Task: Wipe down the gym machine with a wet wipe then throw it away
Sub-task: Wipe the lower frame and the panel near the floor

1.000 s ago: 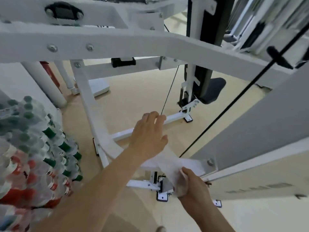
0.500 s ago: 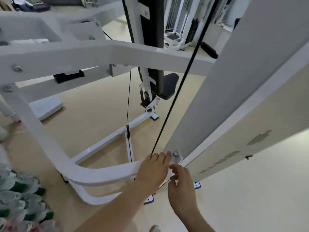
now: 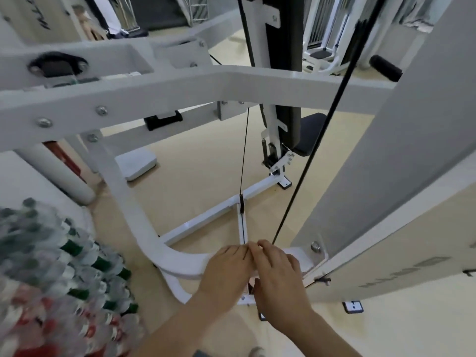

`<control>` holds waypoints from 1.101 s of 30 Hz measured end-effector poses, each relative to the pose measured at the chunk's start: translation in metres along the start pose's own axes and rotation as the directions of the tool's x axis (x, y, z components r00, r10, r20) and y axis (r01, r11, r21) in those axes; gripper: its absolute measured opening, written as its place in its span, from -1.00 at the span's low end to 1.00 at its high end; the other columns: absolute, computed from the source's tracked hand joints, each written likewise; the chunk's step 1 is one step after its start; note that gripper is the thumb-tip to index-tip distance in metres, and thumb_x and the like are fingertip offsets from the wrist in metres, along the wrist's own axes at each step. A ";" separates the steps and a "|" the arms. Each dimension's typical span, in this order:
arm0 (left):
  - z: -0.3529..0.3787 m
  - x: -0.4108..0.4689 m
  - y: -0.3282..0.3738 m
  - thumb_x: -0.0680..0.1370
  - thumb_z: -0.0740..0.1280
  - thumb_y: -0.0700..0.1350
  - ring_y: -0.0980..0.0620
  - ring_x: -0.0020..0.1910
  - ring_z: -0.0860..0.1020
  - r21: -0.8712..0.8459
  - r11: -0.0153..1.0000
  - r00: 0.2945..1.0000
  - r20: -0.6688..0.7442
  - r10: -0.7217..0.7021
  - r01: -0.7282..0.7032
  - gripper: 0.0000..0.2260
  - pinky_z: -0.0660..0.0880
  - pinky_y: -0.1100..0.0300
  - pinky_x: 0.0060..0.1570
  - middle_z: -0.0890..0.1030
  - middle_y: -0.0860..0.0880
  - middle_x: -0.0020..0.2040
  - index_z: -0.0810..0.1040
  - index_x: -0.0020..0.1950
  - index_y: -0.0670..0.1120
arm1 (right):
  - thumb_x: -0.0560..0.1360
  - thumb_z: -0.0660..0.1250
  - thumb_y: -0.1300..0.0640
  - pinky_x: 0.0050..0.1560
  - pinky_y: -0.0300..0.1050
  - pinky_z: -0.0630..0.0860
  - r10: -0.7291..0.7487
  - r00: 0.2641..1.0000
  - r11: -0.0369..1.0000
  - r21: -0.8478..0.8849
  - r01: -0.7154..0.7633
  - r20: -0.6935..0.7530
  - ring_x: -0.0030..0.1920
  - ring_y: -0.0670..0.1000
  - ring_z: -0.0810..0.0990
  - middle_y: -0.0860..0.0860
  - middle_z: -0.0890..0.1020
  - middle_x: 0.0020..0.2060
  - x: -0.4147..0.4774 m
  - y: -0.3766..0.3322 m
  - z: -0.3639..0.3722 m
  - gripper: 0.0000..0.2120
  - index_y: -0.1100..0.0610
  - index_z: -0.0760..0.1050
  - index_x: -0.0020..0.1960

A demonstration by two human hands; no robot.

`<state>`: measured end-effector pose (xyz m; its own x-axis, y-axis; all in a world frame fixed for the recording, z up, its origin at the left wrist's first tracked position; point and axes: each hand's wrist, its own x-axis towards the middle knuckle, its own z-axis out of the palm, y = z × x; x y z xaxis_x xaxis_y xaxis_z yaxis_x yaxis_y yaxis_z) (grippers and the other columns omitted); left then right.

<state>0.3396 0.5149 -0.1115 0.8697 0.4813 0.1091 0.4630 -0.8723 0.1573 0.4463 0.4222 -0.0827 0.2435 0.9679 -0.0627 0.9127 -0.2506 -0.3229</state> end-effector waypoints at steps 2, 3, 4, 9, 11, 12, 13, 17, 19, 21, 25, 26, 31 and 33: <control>-0.004 -0.007 -0.012 0.05 0.60 -0.02 0.15 -0.22 0.61 -0.009 0.999 0.999 0.019 -0.039 0.039 -0.48 0.54 0.27 -0.06 0.64 0.10 -0.18 0.65 -0.01 -0.03 | 0.07 0.56 0.04 -0.04 -0.03 0.50 -0.035 0.999 0.999 -0.036 0.036 0.003 0.09 -0.03 0.59 -0.08 0.58 0.16 0.008 -0.011 0.001 -0.13 0.00 0.41 0.36; -0.005 -0.011 -0.017 0.08 0.59 -0.02 0.15 -0.24 0.60 -0.001 0.999 0.998 0.039 -0.053 0.053 -0.52 0.54 0.26 -0.05 0.62 0.12 -0.22 0.65 -0.03 0.00 | 0.05 0.59 -0.03 -0.09 -0.04 0.49 -0.067 0.998 0.996 -0.061 0.066 -0.020 0.03 -0.04 0.60 -0.11 0.61 0.09 0.015 -0.016 0.002 -0.11 0.00 0.42 0.36; -0.005 -0.014 -0.022 0.11 0.58 0.00 0.15 -0.25 0.59 0.011 0.998 0.997 0.048 -0.063 0.063 -0.56 0.53 0.23 -0.01 0.61 0.13 -0.24 0.64 -0.05 0.02 | 0.03 0.61 -0.09 -0.13 -0.04 0.48 -0.089 0.996 0.992 -0.087 0.087 -0.024 -0.03 -0.05 0.61 -0.14 0.63 0.00 0.022 -0.021 0.002 -0.09 0.00 0.43 0.35; -0.014 -0.042 -0.062 0.07 0.57 0.26 0.08 -0.19 0.59 0.084 0.983 0.983 0.065 -0.171 0.165 -0.47 0.43 0.00 0.13 0.59 0.10 -0.23 0.61 -0.10 0.01 | -0.06 0.58 -0.32 -0.28 -0.06 0.41 -0.204 0.978 0.951 -0.226 0.210 0.047 -0.27 -0.02 0.57 -0.13 0.60 -0.39 0.057 -0.053 0.012 -0.10 0.06 0.57 0.20; -0.022 -0.050 -0.079 0.01 0.58 0.26 0.08 -0.17 0.60 0.096 0.983 0.986 0.037 -0.163 0.159 -0.43 0.30 -0.02 0.17 0.59 0.11 -0.20 0.60 -0.10 0.03 | -0.11 0.60 -0.26 -0.30 -0.05 0.41 -0.244 0.967 0.922 -0.292 0.254 0.070 -0.32 0.01 0.54 -0.10 0.55 -0.42 0.062 -0.060 0.017 -0.30 0.04 0.61 -0.06; -0.026 -0.058 -0.096 0.00 0.57 0.25 0.09 -0.12 0.60 0.081 0.985 0.986 0.056 -0.160 0.155 -0.43 0.28 -0.03 0.20 0.59 0.12 -0.17 0.59 -0.08 0.06 | -0.13 0.60 -0.22 -0.31 -0.05 0.40 -0.267 0.960 0.912 -0.298 0.280 0.085 -0.35 0.01 0.52 -0.09 0.52 -0.44 0.070 -0.071 0.025 -0.42 0.02 0.57 -0.21; -0.032 -0.061 -0.102 0.01 0.57 0.25 0.09 -0.04 0.59 0.069 0.987 0.986 0.074 -0.147 0.142 -0.43 0.29 -0.07 0.24 0.59 0.13 -0.12 0.58 -0.06 0.08 | -0.13 0.58 -0.22 -0.32 -0.04 0.40 -0.268 0.958 0.913 -0.291 0.285 0.098 -0.37 0.01 0.50 -0.08 0.49 -0.46 0.072 -0.075 0.025 -0.49 0.01 0.51 -0.31; -0.046 -0.083 -0.137 0.17 0.57 0.09 0.03 0.38 0.36 -0.024 0.974 0.970 0.106 -0.220 0.223 -0.37 0.30 -0.12 0.40 0.50 0.04 0.29 0.49 0.21 0.09 | 0.07 0.48 -0.20 -0.33 -0.09 0.38 -0.290 0.943 0.936 -0.159 0.314 0.162 -0.37 0.01 0.49 -0.07 0.49 -0.43 0.092 -0.117 0.044 -0.62 0.03 0.48 -0.31; -0.048 -0.098 -0.154 0.27 0.45 -0.14 0.08 0.48 0.19 -0.259 0.914 0.947 0.015 -0.320 0.313 -0.35 0.20 0.08 0.46 0.35 0.05 0.42 0.40 0.35 0.06 | 0.21 0.44 -0.13 -0.35 -0.15 0.34 -0.265 0.945 0.959 -0.051 0.279 0.190 -0.31 0.02 0.52 -0.05 0.50 -0.36 0.101 -0.140 0.051 -0.67 0.04 0.41 -0.22; -0.056 -0.110 -0.166 0.33 0.31 -0.22 0.18 0.46 0.21 -0.499 0.741 0.849 -0.020 -0.528 0.449 -0.41 0.20 0.27 0.43 0.32 0.14 0.41 0.40 0.34 0.09 | 0.41 0.35 -0.11 -0.29 -0.15 0.33 -0.199 0.961 0.980 0.010 0.201 0.194 -0.14 0.03 0.54 -0.03 0.53 -0.19 0.116 -0.163 0.057 -0.69 0.04 0.30 -0.06; -0.059 -0.117 -0.179 0.52 0.31 -0.18 0.26 0.02 0.50 -0.734 0.362 0.595 0.072 -0.800 0.575 -0.68 0.45 0.38 -0.03 0.51 0.19 0.06 0.44 0.06 0.27 | 0.53 0.16 -0.24 -0.21 -0.05 0.41 -0.067 0.988 0.996 0.063 0.059 0.141 -0.03 0.10 0.57 0.03 0.59 -0.05 0.161 -0.201 0.065 -0.50 0.11 0.22 0.25; -0.057 -0.117 -0.183 0.54 0.32 -0.17 0.23 -0.06 0.54 -0.802 0.214 0.542 0.157 -0.826 0.558 -0.71 0.48 0.32 -0.09 0.57 0.15 -0.01 0.48 0.03 0.27 | 0.52 0.14 -0.26 -0.19 -0.04 0.46 -0.045 0.990 0.998 0.045 0.039 0.133 -0.03 0.13 0.59 0.05 0.60 -0.05 0.175 -0.208 0.070 -0.46 0.13 0.21 0.29; -0.063 -0.098 -0.197 0.63 0.23 -0.24 0.08 0.00 0.63 -0.935 -0.230 0.435 0.332 -0.837 0.271 -0.78 0.53 0.15 0.01 0.69 0.07 -0.02 0.51 0.16 0.05 | 0.46 0.15 -0.38 0.09 0.05 0.51 0.039 0.869 0.996 0.049 -0.072 0.494 0.13 0.18 0.58 0.13 0.58 0.17 0.227 -0.219 0.058 -0.19 0.17 0.11 0.46; -0.065 -0.086 -0.202 0.63 0.21 -0.23 0.13 0.09 0.61 -0.933 -0.270 0.433 0.351 -0.830 0.238 -0.77 0.53 0.14 0.11 0.67 0.10 0.06 0.51 0.19 0.05 | 0.44 0.17 -0.42 0.10 0.01 0.47 0.038 0.837 0.997 0.037 -0.069 0.546 0.22 0.15 0.51 0.11 0.51 0.26 0.228 -0.210 0.043 -0.14 0.18 0.13 0.47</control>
<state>0.1604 0.6552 -0.0885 0.0522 0.9025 -0.4276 -0.0777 0.4305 0.8992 0.2958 0.6970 -0.0698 0.0589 0.8123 -0.5803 0.8809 -0.3158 -0.3526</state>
